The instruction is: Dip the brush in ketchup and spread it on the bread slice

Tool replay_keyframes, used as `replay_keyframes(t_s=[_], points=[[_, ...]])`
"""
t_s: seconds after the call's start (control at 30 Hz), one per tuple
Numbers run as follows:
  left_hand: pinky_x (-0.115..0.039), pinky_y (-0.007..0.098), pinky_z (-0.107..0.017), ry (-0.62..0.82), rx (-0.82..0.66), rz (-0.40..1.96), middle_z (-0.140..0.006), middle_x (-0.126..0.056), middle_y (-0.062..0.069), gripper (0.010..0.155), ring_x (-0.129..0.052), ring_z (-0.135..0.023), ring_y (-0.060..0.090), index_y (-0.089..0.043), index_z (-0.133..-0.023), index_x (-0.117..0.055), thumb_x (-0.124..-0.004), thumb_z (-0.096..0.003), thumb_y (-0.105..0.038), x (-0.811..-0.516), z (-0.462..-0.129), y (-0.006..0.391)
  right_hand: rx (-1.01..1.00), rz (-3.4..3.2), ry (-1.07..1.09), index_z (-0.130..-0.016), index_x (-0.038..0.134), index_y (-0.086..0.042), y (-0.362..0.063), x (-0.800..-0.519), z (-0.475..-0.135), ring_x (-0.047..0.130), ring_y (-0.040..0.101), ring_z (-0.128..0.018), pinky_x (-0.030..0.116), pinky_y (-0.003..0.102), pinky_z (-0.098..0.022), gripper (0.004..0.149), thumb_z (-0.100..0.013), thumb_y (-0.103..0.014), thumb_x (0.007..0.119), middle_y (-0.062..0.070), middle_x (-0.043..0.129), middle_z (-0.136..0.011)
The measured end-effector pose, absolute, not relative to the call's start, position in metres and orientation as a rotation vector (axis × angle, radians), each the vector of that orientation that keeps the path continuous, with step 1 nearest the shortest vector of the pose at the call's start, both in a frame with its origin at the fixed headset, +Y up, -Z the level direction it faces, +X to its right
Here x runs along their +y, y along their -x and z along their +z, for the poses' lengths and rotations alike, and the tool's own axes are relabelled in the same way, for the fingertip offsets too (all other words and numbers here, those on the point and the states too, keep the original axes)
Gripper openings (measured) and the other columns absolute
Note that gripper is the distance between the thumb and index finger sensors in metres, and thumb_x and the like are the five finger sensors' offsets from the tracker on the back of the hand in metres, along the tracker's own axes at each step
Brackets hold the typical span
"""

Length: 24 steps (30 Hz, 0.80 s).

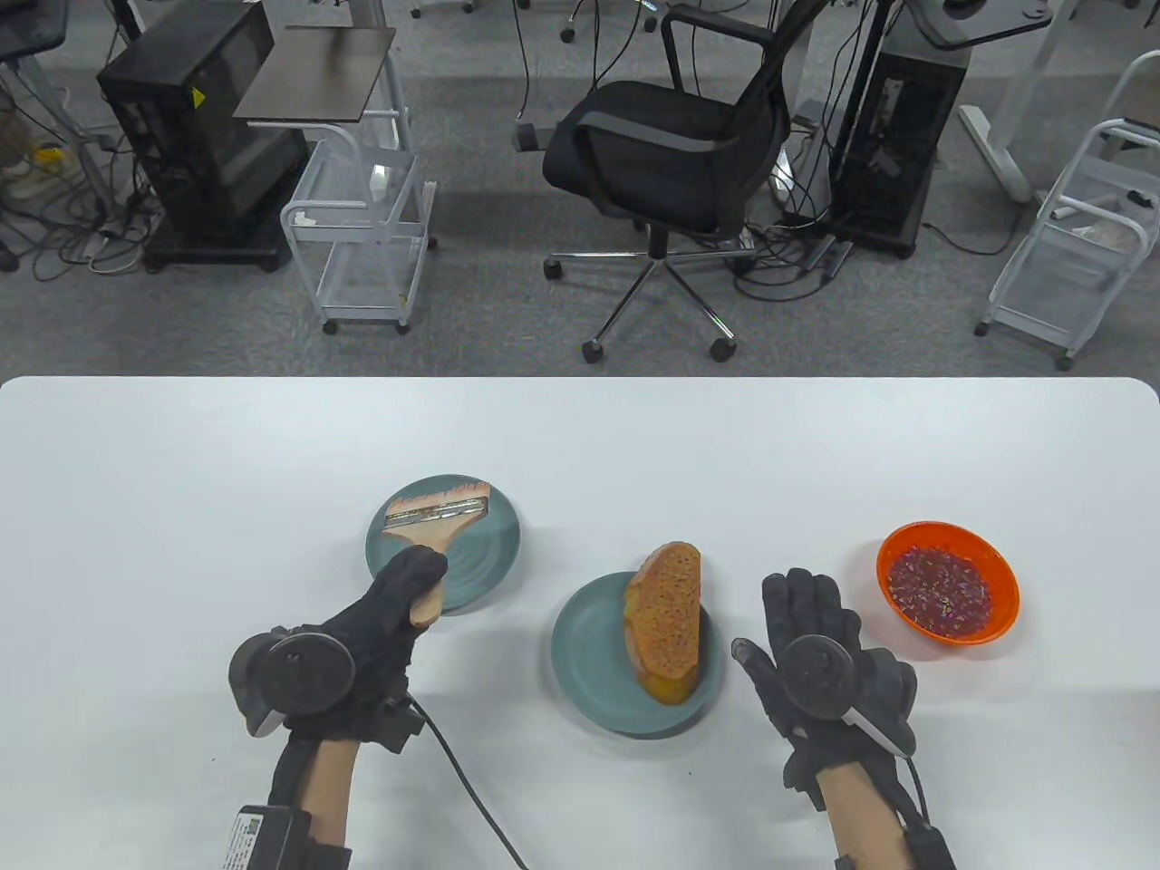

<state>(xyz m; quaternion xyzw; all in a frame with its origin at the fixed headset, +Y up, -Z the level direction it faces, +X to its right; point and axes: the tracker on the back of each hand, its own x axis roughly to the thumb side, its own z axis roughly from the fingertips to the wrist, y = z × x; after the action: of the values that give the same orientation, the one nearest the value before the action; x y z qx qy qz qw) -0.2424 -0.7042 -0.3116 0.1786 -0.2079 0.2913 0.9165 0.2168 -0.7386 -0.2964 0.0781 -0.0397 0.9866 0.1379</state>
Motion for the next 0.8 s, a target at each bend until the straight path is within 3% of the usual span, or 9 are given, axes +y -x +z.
replay_keyframes(t_s=[0.37, 0.53, 0.67, 0.8], points=[[-0.079, 0.048, -0.065, -0.207, -0.382, 0.523, -0.105, -0.075, 0.016, 0.048, -0.098, -0.088, 0.033, -0.019, -0.099, -0.072, -0.086, -0.0538, -0.015, -0.74, -0.337, 0.247, -0.107, 2.801, -0.174, -0.112, 0.033, -0.013, -0.238, -0.741, -0.3, 0.021, 0.049, -0.102, 0.031, 0.065, -0.068, 0.074, -0.056, -0.051, 0.062, 0.023, 0.022, -0.113], [-0.075, 0.048, -0.066, -0.097, -0.375, 0.495, -0.107, -0.068, 0.018, 0.049, -0.092, -0.092, 0.033, -0.017, -0.101, -0.067, -0.083, -0.0551, -0.021, -0.749, -0.338, 0.249, -0.097, 2.79, -0.193, -0.112, 0.033, -0.012, -0.231, -0.742, -0.301, 0.021, 0.049, -0.102, 0.031, 0.065, -0.068, 0.074, -0.056, -0.051, 0.063, 0.023, 0.022, -0.113], [-0.07, 0.058, -0.067, 0.034, -0.334, 0.367, -0.113, -0.059, 0.016, 0.052, -0.08, -0.099, 0.039, -0.021, -0.103, -0.062, -0.085, -0.0565, -0.024, -0.755, -0.331, 0.252, -0.079, 2.796, -0.222, -0.112, 0.033, -0.012, -0.222, -0.744, -0.3, 0.02, 0.049, -0.102, 0.031, 0.065, -0.068, 0.074, -0.056, -0.051, 0.064, 0.023, 0.022, -0.113], [-0.064, 0.061, -0.068, 0.065, -0.313, 0.33, -0.115, -0.055, 0.015, 0.06, -0.072, -0.101, 0.044, -0.026, -0.109, -0.056, -0.086, -0.0569, -0.025, -0.765, -0.324, 0.257, -0.073, 2.808, -0.245, -0.112, 0.034, -0.012, -0.217, -0.744, -0.299, 0.021, 0.049, -0.102, 0.031, 0.065, -0.068, 0.074, -0.056, -0.051, 0.064, 0.023, 0.023, -0.113]])
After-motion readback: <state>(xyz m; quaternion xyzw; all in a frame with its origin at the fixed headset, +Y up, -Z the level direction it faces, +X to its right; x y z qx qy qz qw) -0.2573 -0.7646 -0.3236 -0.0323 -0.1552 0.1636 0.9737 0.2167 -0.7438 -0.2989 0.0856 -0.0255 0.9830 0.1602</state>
